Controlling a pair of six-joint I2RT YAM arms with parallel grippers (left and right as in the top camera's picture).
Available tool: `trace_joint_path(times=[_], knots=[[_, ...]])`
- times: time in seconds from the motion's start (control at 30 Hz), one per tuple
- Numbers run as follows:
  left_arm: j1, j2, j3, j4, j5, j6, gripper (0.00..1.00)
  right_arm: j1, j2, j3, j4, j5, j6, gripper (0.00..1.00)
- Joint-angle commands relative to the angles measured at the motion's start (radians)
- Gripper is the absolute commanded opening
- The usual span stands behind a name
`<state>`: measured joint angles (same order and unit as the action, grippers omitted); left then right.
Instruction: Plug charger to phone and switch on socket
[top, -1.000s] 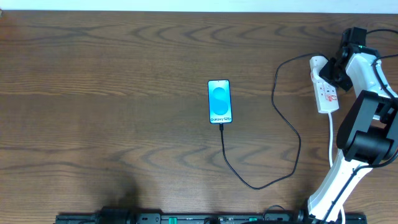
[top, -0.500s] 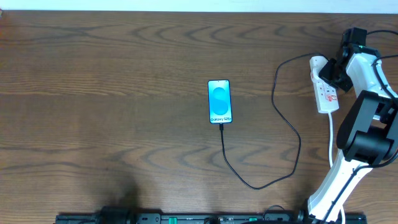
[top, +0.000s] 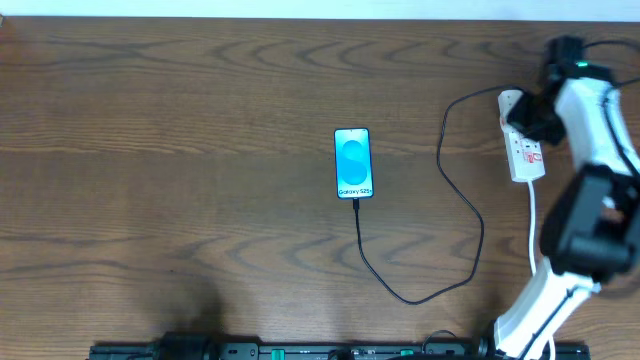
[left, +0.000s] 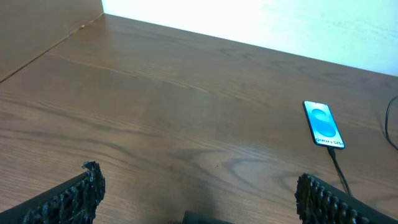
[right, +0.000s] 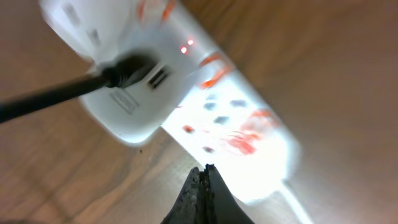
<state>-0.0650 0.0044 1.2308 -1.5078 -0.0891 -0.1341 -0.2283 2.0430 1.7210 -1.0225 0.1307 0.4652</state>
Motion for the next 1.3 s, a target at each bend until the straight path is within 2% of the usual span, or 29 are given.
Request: trace_joint_path(times=[0.0, 0.13, 0.23, 0.4, 0.5, 0.53, 0.6, 0.63, 0.67, 0.97, 1.27], knots=[[0.005, -0.001, -0.004, 0.002, -0.016, -0.005, 1.00, -0.046, -0.247, 0.032, -0.023, 0.116, -0.005, 0.01], [0.005, -0.001, -0.004, 0.002, -0.017, -0.005, 1.00, -0.045, -0.372, 0.032, -0.055, 0.142, 0.035, 0.01], [0.005, -0.001, -0.004, 0.002, -0.016, -0.005, 0.99, -0.037, -0.448, 0.032, -0.082, 0.074, 0.034, 0.01], [0.005, -0.001, -0.004, 0.002, -0.016, -0.005, 1.00, 0.023, -0.586, 0.032, -0.090, -0.101, -0.161, 0.01], [0.005, -0.001, -0.004, 0.002, -0.017, -0.005, 0.99, 0.066, -0.676, 0.032, -0.106, -0.122, -0.204, 0.02], [0.005, -0.001, -0.004, 0.001, -0.017, -0.005, 1.00, 0.076, -0.704, 0.032, -0.116, -0.122, -0.204, 0.09], [0.005, -0.001, -0.004, 0.002, -0.017, -0.005, 0.99, 0.092, -0.766, 0.032, -0.146, -0.123, -0.204, 0.38], [0.005, -0.001, -0.004, 0.002, -0.017, -0.005, 0.99, 0.095, -0.790, 0.032, -0.164, -0.124, -0.197, 0.66], [0.005, -0.001, -0.004, 0.002, -0.017, -0.005, 0.99, 0.099, -0.818, 0.032, -0.190, -0.124, -0.184, 0.99], [0.005, -0.001, -0.004, 0.002, -0.017, -0.005, 0.99, 0.099, -1.018, 0.032, -0.476, -0.122, -0.182, 0.99], [0.005, -0.001, -0.004, 0.001, -0.017, -0.005, 0.99, 0.099, -1.100, 0.032, -0.620, -0.135, -0.153, 0.99]])
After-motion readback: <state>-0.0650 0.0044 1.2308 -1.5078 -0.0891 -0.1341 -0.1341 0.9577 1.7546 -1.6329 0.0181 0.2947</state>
